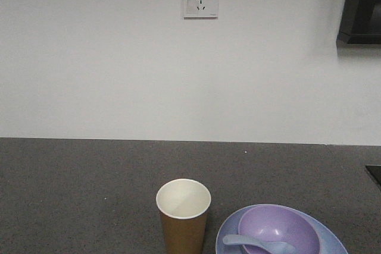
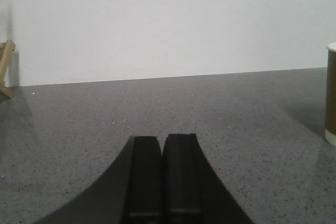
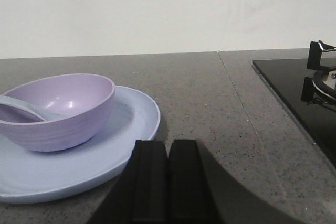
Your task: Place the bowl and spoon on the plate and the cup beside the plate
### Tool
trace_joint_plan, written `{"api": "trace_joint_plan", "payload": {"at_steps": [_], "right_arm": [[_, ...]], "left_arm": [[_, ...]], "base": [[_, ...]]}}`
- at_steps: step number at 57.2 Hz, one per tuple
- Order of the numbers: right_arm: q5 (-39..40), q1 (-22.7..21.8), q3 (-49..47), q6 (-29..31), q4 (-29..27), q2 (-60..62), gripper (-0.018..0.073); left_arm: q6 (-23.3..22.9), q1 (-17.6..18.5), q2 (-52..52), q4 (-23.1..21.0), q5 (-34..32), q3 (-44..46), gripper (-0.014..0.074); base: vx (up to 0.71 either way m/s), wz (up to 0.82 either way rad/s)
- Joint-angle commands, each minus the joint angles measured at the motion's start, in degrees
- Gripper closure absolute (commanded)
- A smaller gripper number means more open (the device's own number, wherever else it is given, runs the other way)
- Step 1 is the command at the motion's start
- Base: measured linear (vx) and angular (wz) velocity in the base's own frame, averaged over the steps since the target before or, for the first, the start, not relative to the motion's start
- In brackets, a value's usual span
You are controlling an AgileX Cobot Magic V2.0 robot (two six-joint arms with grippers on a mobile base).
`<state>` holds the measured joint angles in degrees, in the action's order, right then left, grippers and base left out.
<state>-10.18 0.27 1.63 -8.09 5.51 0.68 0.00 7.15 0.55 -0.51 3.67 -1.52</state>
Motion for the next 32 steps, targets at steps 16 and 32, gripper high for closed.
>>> {"api": "trace_joint_plan", "payload": {"at_steps": [16, 32], "right_arm": [[4.05, -0.12, 0.36, 0.16, 0.23, 0.3, 0.0568], [4.05, -0.12, 0.36, 0.16, 0.23, 0.3, 0.0568]], "left_arm": [[0.0, -0.1, 0.22, -0.49, -4.48, 1.47, 0.0602], [0.0, -0.1, 0.22, -0.49, -4.48, 1.47, 0.0602]], "base": [[0.0, 0.0], [0.0, 0.0]]}}
